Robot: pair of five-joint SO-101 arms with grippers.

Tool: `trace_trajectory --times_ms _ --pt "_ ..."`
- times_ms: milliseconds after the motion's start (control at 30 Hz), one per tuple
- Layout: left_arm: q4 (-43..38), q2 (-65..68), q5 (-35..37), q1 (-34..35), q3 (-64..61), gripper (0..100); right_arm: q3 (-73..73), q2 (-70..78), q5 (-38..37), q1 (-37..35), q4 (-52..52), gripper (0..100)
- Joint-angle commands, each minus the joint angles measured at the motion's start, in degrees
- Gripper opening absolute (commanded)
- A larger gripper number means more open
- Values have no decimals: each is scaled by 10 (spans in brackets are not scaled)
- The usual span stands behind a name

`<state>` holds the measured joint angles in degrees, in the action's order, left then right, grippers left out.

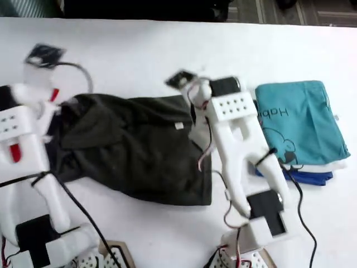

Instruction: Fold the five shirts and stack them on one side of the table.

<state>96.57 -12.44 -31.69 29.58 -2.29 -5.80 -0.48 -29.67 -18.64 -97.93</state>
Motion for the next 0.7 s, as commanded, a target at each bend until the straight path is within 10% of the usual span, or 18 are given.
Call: trace_trajectory --times_ms 0,200,667 --pt "28 -2 -9 67 19 35 -82 -55 0 -12 3 19" --pt "39 0 -7 131 19 35 -122 -18 4 -63 76 138" --pt "9 1 -10 248 18 35 -176 179 22 -123 54 18"
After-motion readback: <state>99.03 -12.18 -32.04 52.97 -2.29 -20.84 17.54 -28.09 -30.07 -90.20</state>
